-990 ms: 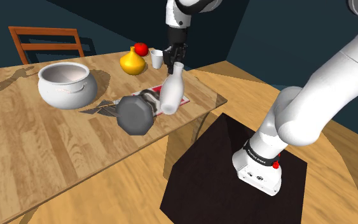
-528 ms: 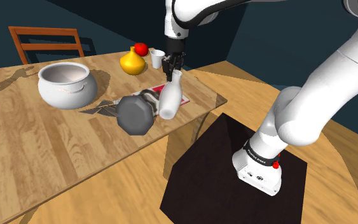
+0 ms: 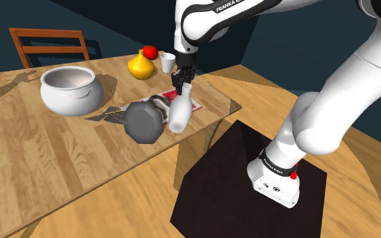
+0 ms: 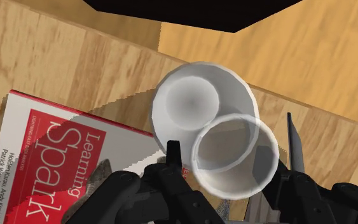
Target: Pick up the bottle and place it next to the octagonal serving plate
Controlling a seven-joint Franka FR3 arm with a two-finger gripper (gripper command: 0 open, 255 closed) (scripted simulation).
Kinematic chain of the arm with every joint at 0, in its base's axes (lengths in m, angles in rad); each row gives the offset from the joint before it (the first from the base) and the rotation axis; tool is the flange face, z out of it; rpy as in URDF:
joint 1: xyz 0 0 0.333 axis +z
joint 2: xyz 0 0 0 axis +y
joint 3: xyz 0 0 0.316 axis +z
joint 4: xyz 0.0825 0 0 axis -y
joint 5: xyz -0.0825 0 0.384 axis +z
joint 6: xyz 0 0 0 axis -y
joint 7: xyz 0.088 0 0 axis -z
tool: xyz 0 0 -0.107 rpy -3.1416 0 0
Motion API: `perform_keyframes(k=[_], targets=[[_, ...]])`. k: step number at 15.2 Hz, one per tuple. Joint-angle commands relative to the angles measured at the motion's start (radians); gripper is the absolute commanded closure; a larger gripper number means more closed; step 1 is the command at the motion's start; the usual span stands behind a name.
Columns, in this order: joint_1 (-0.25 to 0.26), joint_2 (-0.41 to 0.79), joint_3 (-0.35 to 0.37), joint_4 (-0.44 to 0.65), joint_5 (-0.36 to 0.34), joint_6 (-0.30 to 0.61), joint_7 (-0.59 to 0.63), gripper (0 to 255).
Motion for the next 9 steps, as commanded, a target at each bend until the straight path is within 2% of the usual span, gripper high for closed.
perform_keyframes(k=[1, 2, 9], targets=[[0.001, 0.019, 0.001, -0.012, 0.002, 0.032, 0.0, 255], [0.001, 0.031, 0.0, -0.021, 0.003, 0.053, -0.001, 255], [0.001, 0.031, 0.0, -0.021, 0.003, 0.053, -0.001, 255]])
